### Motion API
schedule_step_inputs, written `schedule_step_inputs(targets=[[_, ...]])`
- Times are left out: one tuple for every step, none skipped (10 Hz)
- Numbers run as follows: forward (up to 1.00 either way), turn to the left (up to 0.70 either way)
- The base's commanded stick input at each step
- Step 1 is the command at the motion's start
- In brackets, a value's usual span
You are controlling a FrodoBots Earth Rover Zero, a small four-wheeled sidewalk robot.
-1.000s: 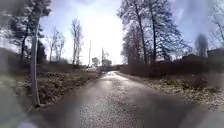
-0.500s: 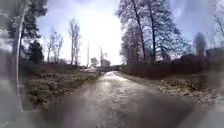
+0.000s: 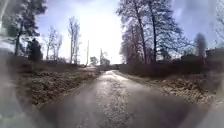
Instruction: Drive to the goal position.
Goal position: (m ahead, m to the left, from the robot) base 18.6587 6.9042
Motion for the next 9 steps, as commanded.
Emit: schedule_step_inputs(targets=[[0.85, 0.0], [0.85, 0.0], [0.85, 0.0], [0.85, 0.0], [0.85, 0.0], [0.85, 0.0], [0.85, 0.0], [0.85, 0.0], [0.85, 0.0]])
